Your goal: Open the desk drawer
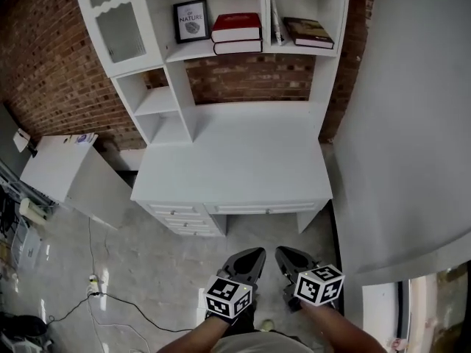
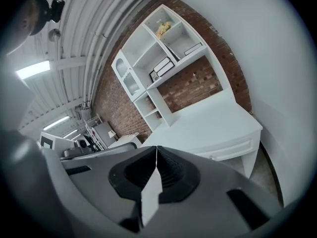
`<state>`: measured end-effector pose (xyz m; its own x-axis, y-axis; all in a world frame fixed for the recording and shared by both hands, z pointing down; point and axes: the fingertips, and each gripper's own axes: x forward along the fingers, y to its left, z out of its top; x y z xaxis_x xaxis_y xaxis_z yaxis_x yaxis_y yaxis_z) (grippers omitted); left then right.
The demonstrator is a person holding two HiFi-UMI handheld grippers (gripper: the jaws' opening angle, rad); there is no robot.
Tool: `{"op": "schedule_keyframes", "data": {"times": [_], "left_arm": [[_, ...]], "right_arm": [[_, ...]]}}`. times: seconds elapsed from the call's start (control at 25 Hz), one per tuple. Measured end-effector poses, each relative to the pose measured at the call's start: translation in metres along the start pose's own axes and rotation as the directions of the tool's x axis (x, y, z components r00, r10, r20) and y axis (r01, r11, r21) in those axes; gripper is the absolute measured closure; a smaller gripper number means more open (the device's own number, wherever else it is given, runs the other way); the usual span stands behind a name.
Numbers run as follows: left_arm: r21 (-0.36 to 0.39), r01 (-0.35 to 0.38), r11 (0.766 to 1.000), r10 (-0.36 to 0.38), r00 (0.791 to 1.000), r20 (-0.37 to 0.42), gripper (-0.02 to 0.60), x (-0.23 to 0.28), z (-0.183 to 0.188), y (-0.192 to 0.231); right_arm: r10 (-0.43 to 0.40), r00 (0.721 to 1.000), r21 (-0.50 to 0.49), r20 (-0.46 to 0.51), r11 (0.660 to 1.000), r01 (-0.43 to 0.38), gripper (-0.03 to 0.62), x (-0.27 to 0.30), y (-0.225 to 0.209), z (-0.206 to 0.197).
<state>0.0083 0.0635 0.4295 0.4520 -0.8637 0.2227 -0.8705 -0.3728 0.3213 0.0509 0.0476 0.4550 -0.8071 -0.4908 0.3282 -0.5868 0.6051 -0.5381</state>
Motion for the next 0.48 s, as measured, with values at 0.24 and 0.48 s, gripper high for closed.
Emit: {"op": "schedule_keyframes", "data": {"times": [0.24,0.48], "left_arm": [[-0.008,0.024,1.0,-0.024,0.998,-0.059,0.573,0.049,-0.003,0.067],[-0.017,0.048,0.999,-0.049,0.997,-0.063,0.573,0.091,-0.004,0.118]], "right_arm": [[-0.065,0.997,0.045,-0.049,0.997,0.067,0.576,0.072,-0.038,0.007],[-0.124,0.989,0.096,-0.08,0.987,0.131,0.576,0.128,-0.083,0.005]]}}
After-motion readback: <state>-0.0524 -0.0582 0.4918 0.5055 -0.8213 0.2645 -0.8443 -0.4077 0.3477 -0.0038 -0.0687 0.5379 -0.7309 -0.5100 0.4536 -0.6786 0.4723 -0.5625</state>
